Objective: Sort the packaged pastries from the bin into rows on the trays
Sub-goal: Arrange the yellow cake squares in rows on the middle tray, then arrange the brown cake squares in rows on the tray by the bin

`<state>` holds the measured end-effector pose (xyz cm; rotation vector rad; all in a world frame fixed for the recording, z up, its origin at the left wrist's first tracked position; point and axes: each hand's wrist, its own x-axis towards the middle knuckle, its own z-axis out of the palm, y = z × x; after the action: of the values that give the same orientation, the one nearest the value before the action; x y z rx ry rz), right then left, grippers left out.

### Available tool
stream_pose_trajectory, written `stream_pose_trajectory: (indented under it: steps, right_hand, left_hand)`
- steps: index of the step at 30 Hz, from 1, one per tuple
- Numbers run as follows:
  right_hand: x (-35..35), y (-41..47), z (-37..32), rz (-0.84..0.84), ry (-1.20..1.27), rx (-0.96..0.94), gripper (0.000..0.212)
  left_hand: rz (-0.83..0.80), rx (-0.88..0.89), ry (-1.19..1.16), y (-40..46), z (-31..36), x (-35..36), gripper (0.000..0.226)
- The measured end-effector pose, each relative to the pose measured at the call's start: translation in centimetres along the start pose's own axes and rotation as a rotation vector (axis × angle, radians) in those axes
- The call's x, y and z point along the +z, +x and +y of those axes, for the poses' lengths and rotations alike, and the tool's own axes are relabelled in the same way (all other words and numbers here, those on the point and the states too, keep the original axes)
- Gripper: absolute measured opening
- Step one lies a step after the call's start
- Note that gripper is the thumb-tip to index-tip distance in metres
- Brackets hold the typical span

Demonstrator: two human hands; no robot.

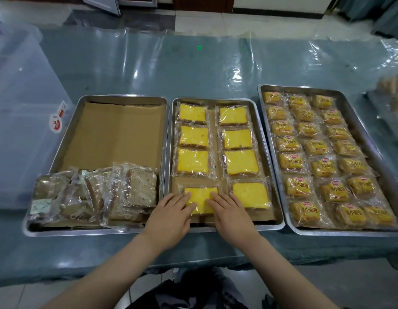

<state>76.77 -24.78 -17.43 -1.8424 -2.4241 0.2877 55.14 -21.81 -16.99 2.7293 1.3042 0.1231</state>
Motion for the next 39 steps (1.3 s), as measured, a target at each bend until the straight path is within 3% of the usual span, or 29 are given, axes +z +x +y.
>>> stream_pose_trajectory:
  steps: [7,16,24,32,39]
  right_hand:
    - [-1.1,1.5,-0.6,-0.124,0.082,-0.020,0.058]
    - [-2.0,1.7,0.3,-0.069,0.170,-0.035,0.049]
    - [-2.6,3.1,-1.3,-0.036,0.350,-0.013,0.044]
    - [-2.3,7.8,-7.4,0.005,0.424,-0.069,0.037]
    - [-1.0,10.2,-15.8,-0.030,0.605,0.107,0.046]
  left_hand:
    - [-0.030,-0.124,0.040,0.6,0.2,0.2,0.052]
    - [-0.040,-0.159,-0.086,1.0,-0.4,-0.6,0.038]
    - [0.068,-0.270,-0.268,0.2,-2.1,-2.2,0.039]
    - [0.142,-0.296,-0.300,-2.1,-9.2,-4.8,0.044]
    - [0.096,-0.371,-0.344,-6.5,-17.4,-6.1,0.047]
